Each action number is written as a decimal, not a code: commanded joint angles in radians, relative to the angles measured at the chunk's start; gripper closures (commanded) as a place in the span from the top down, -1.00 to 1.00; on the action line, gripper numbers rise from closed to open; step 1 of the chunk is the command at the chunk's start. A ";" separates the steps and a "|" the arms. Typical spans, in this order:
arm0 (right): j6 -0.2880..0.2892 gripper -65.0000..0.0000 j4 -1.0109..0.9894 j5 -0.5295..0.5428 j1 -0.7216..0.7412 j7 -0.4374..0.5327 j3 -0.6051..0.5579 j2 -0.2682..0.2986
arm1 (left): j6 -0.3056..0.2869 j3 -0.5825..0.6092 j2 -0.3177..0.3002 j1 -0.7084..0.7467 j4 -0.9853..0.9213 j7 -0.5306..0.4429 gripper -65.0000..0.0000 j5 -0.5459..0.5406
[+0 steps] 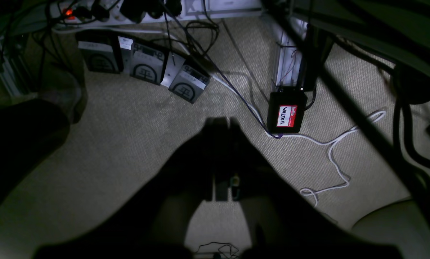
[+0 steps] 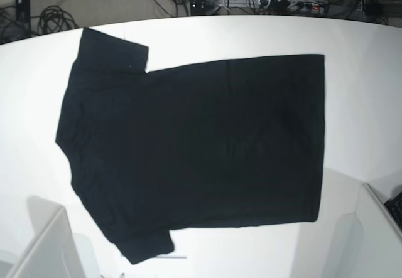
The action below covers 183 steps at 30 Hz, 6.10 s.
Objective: Fold the T-shirt properly
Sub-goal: 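Lower both grippers toward the shoulder corners of the black T-shirt, then grasp the shirt's shoulder corners with the left and right grippers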
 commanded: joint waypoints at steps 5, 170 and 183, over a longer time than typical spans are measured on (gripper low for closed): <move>-0.001 -1.00 0.008 0.004 0.014 -0.038 0.002 0.005 | 0.004 0.000 -0.002 0.005 0.000 0.005 -0.96 0.001; 0.283 -1.00 1.473 0.402 -0.111 -0.964 0.636 -0.095 | -0.139 -0.291 -0.255 0.441 1.437 0.389 0.19 -0.831; 0.283 -1.00 1.473 0.399 -0.111 -0.961 0.636 -0.094 | -0.139 -0.304 -0.252 0.364 1.409 0.562 -0.89 -0.837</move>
